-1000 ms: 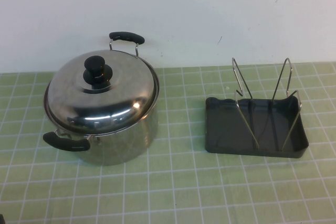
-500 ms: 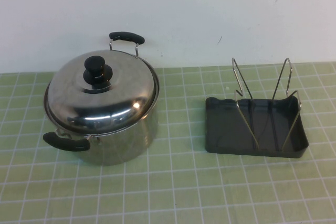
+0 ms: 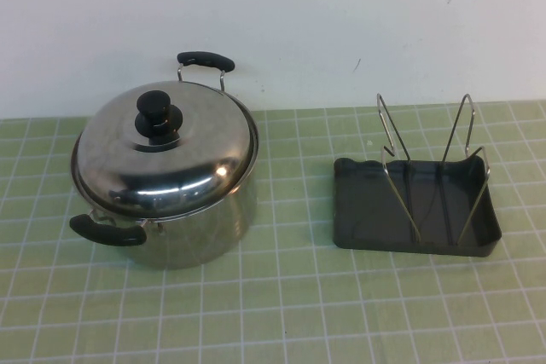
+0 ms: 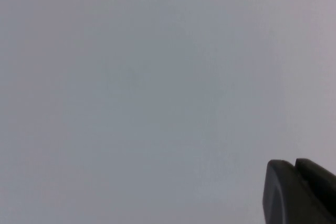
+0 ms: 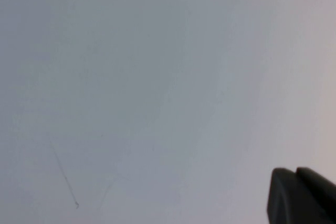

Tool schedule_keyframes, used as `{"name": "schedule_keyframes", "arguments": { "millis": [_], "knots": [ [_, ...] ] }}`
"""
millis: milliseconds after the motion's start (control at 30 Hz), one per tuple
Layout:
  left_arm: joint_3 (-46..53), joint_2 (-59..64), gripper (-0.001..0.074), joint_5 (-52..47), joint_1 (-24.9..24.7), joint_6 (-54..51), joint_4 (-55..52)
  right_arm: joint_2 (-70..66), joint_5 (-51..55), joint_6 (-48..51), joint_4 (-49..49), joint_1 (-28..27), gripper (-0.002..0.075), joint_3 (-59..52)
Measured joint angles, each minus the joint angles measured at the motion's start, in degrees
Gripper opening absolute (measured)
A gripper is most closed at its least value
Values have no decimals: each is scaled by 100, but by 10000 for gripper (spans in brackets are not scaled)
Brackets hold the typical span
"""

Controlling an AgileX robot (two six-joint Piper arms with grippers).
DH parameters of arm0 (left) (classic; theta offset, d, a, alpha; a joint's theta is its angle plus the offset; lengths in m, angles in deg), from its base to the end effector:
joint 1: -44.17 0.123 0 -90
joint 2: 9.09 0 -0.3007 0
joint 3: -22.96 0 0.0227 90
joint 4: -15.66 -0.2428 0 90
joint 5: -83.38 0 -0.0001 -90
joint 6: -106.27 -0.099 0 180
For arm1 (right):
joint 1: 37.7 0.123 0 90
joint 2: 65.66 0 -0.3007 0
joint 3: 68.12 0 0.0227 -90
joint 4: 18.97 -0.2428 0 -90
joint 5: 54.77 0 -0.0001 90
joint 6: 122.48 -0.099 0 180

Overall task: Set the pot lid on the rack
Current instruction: Open the pot

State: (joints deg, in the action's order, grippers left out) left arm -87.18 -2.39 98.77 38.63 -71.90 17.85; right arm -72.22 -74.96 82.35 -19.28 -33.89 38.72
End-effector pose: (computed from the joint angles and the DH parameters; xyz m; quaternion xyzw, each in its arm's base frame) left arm 0.0190 -0.0008 0.2842 0.0027 0.5089 -0.0686 0.8581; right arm 0.0215 0.0012 0.2731 -0.1208 0.4815 -0.1566 0.8538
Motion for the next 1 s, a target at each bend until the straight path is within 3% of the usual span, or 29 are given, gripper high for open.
{"name": "schedule_keyframes", "arguments": {
  "millis": [133,300,467,633,700,800,900,1000],
  "knots": [
    [-688,347,-2,-204,0,-76,9,-45,594,649,-8,0,-1,782],
    [-1156,1374,-2,213,0,167,9,-415,813,744,-24,0,-1,1342],
    [-1222,2559,-2,1093,0,982,-359,-783,1474,755,-24,0,-1,1364],
    [-1222,4027,26,2450,0,1537,-1675,-925,2019,755,-62,0,-1,1122],
    [-1232,4666,92,3123,0,1599,-1995,-925,2071,719,-85,0,-1,938],
    [-1313,5519,251,3756,0,1799,-2121,-925,2126,488,-116,0,-1,701],
    [-1606,6374,498,3898,0,2293,-2121,-925,2137,286,-116,0,-1,515],
    [-2013,7111,633,3778,0,2675,-2292,-935,2168,123,-116,0,-1,420]
  ]
}}
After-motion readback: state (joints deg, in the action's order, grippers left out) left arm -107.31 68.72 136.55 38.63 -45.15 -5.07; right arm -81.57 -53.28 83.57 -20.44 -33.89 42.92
